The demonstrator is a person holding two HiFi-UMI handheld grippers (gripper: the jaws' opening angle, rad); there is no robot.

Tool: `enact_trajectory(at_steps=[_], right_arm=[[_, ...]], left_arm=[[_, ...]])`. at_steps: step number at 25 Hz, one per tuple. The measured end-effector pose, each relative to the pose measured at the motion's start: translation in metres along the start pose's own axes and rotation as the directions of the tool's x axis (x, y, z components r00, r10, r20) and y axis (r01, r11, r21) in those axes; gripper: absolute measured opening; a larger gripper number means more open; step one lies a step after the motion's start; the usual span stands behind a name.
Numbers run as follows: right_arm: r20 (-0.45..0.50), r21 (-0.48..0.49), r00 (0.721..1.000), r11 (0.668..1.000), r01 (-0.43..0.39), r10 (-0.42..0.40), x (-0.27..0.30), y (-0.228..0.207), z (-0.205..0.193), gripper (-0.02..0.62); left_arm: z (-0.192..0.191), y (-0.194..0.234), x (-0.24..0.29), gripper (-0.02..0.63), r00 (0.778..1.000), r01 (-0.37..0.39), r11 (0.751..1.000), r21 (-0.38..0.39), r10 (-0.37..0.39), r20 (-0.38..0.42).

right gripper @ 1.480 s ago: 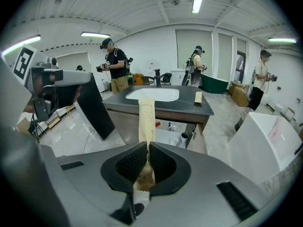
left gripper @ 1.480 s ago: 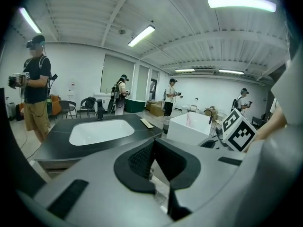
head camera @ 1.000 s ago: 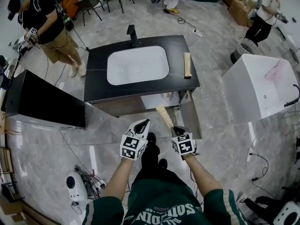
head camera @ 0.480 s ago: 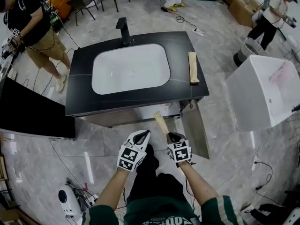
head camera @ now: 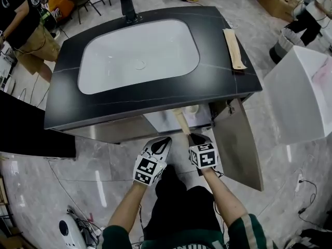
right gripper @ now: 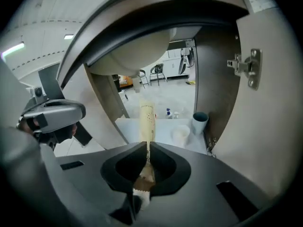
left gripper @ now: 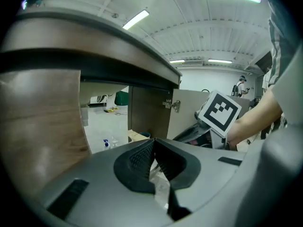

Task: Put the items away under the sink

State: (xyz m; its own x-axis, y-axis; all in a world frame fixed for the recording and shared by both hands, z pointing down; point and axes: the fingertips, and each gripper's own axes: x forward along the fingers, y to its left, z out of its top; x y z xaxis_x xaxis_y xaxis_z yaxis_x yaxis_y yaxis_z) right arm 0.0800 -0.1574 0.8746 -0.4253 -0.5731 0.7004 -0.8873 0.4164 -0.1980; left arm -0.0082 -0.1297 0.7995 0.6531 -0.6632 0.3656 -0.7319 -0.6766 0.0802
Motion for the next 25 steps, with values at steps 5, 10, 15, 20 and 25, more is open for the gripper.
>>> enact_trajectory(at_steps=[5, 10, 15, 20, 25], right_arm=[[0.009, -0.013, 0.998, 0.998, 0.066, -0.065, 0.067, -0.032, -0.017, 0.052], [0.022, -0.011, 0.996, 0.996, 0.091, -0.091, 0.133, -0.045, -0.025, 0.052], [0.042, 0.03, 0.994, 0.994, 0.101, -0.102, 0.189, -0.06, -0.023, 0.052], [0.009, 0.1, 0.993, 0.988, 0.119, -0.121, 0.235, -0.068, -0.033, 0.052], [-0.004, 0.115, 0.986, 0.979, 0.169, -0.169, 0.264, -0.082, -0.038, 0.052]], left_arm=[[-0.044, 0.022, 0.031, 0.012, 0.999, -0.013, 1.0, 0.017, 0.012, 0.044], [-0.081, 0.036, 0.051, 0.011, 0.997, -0.016, 0.999, 0.037, 0.013, 0.071], [-0.108, 0.048, 0.065, 0.012, 0.995, -0.02, 0.999, 0.045, 0.016, 0.1], [-0.125, 0.058, 0.063, 0.012, 0.994, -0.042, 0.998, 0.055, 0.036, 0.106], [-0.132, 0.064, 0.06, 0.012, 0.993, -0.055, 0.997, 0.051, 0.049, 0.112]])
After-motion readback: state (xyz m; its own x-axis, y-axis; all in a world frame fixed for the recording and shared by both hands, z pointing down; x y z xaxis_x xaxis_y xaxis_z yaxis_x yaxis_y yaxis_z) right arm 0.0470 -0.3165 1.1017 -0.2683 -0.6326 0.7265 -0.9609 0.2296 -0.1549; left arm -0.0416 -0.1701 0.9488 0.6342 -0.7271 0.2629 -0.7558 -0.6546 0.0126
